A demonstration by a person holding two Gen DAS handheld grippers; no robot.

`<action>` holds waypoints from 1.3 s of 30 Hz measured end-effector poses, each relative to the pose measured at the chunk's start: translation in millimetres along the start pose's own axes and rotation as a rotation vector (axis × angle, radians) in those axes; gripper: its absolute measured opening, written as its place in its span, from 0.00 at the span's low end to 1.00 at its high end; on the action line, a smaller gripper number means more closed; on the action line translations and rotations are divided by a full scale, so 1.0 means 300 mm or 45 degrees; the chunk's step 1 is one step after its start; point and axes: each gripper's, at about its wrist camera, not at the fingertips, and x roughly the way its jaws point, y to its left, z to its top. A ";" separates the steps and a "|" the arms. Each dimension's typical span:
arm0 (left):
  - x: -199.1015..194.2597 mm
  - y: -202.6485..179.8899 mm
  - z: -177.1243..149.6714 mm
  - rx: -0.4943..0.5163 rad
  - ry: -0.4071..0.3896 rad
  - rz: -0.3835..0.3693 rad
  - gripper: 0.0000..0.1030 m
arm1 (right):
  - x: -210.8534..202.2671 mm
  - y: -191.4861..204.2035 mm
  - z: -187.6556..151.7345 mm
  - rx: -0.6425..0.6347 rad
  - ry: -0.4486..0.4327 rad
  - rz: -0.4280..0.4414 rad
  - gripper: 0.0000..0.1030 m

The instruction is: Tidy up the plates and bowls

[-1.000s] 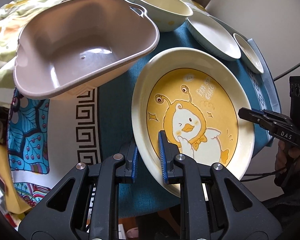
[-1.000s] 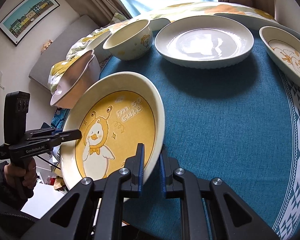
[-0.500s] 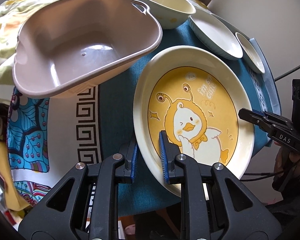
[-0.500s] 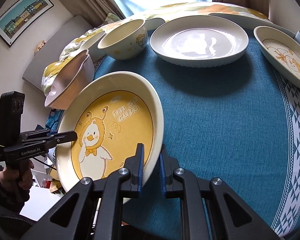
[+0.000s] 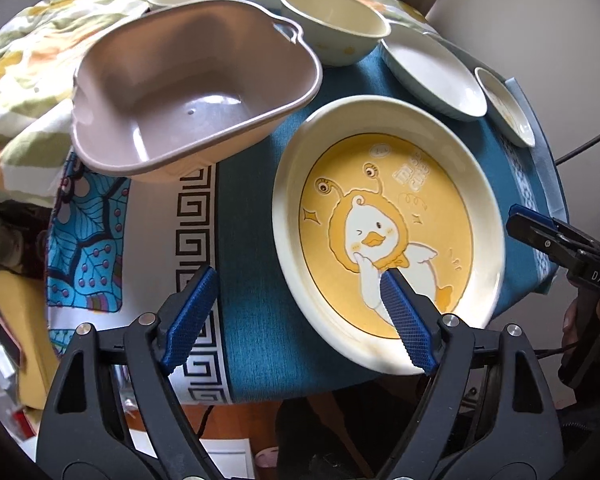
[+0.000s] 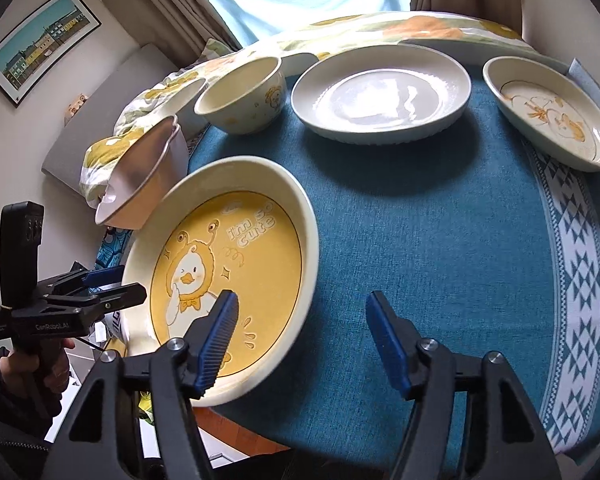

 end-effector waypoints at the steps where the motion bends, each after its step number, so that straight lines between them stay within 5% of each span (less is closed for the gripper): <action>1: -0.040 -0.013 0.004 -0.002 -0.025 0.000 0.80 | -0.039 0.005 0.011 0.001 -0.022 -0.009 0.60; 5: -0.224 -0.115 0.069 0.060 -0.186 0.028 0.80 | -0.210 0.013 0.087 -0.012 -0.133 -0.037 0.64; 7: -0.313 -0.180 0.123 0.103 -0.313 0.064 0.89 | -0.278 0.009 0.138 -0.054 -0.194 -0.063 1.00; 8: -0.345 -0.210 0.150 0.118 -0.384 0.095 0.99 | -0.309 0.002 0.164 -0.083 -0.231 -0.076 1.00; 10: -0.375 -0.260 0.204 0.133 -0.477 0.131 1.00 | -0.356 -0.018 0.219 -0.132 -0.277 -0.111 1.00; 17: -0.276 -0.380 0.394 0.012 -0.363 0.004 1.00 | -0.381 -0.167 0.432 -0.242 -0.184 -0.178 1.00; 27: 0.076 -0.445 0.533 -0.312 -0.184 -0.013 0.96 | -0.114 -0.443 0.697 -0.432 0.065 0.002 1.00; 29: 0.154 -0.434 0.541 -0.366 -0.144 -0.006 0.89 | -0.026 -0.476 0.729 -0.459 0.136 0.045 0.97; 36: 0.350 -0.421 0.552 -0.436 -0.018 0.024 0.48 | 0.216 -0.499 0.745 -0.562 0.339 0.170 0.57; 39: 0.393 -0.424 0.555 -0.447 0.008 0.042 0.45 | 0.278 -0.505 0.741 -0.575 0.392 0.206 0.47</action>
